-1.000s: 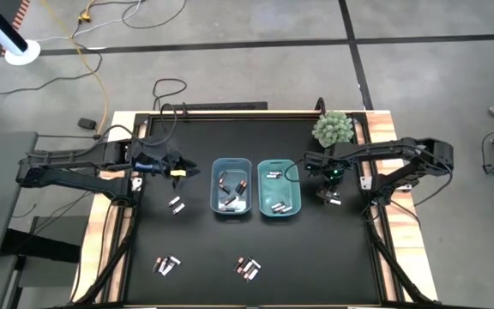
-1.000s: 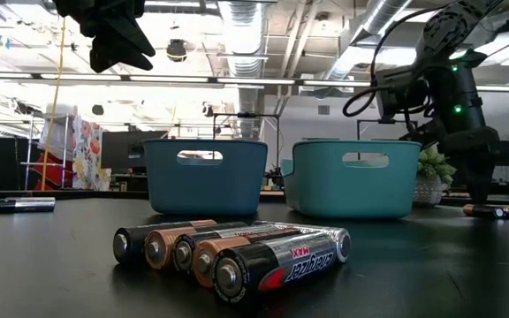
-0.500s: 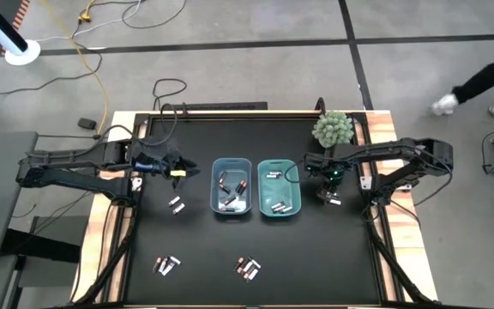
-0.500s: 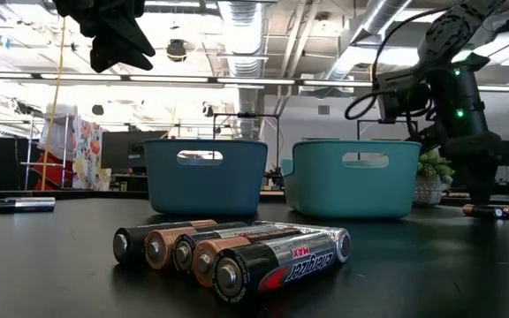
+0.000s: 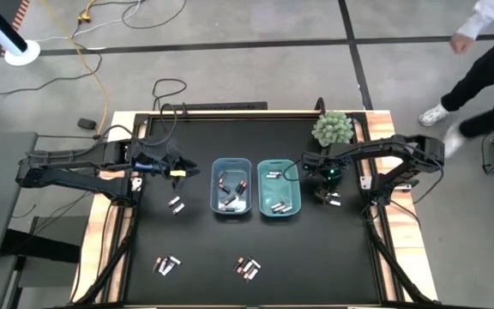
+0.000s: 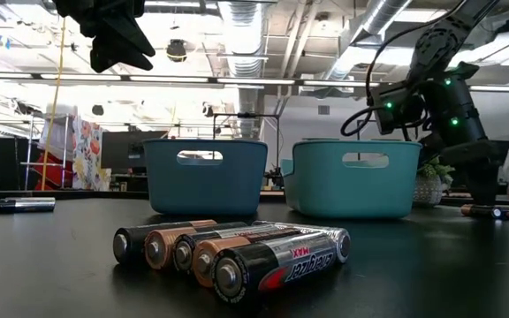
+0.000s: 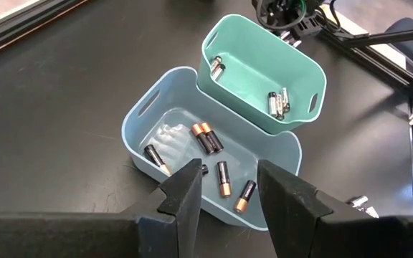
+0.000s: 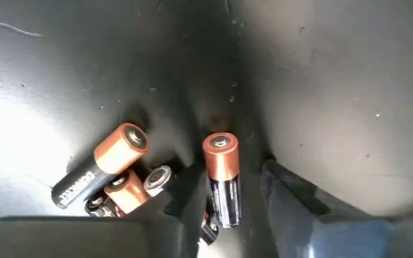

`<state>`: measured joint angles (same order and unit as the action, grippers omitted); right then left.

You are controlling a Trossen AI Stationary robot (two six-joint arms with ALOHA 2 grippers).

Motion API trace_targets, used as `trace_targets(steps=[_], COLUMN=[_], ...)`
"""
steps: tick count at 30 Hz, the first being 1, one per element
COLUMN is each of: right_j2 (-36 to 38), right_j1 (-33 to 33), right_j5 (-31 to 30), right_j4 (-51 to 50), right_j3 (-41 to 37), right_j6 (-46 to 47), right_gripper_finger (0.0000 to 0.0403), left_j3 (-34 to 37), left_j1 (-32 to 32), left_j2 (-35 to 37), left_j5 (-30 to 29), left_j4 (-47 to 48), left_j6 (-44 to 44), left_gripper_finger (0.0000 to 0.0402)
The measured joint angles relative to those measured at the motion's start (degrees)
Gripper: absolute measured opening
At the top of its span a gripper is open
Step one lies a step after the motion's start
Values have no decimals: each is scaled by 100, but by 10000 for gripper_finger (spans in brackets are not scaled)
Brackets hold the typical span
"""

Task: Sort batteries
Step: Put the black battery into the blue bin

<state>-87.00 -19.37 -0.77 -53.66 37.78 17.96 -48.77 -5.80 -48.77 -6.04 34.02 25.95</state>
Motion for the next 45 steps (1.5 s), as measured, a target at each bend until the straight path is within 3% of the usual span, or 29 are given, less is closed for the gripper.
trace_targets(steps=[6, 10, 23, 32, 38, 45], right_j2=[181, 518, 2100, 2968, 2644, 950], right_j1=[-67, -73, 14, 524, 963, 1514], right_j5=[-7, -6, -149, -750, -987, -988], right_j4=[33, 57, -589, -585, 753, 2275], right_j3=[-34, -56, 22, 1199, 2218, 3499], right_j6=[180, 339, 1378, 1805, 1385, 373], right_gripper_finger=[52, 20, 29, 30, 31, 30], left_j3=[-2, -2, -2, -2, -2, -2], left_j1=[0, 0, 0, -1, 0, -2], left_j2=[0, 0, 0, 0, 0, 0], left_j5=[0, 0, 0, 0, 0, 0], left_j4=[2, 2, -2, -6, -4, 7], left_j6=[-2, -60, -184, -142, -256, -295], left_gripper_finger=[130, 130, 130, 130, 130, 130])
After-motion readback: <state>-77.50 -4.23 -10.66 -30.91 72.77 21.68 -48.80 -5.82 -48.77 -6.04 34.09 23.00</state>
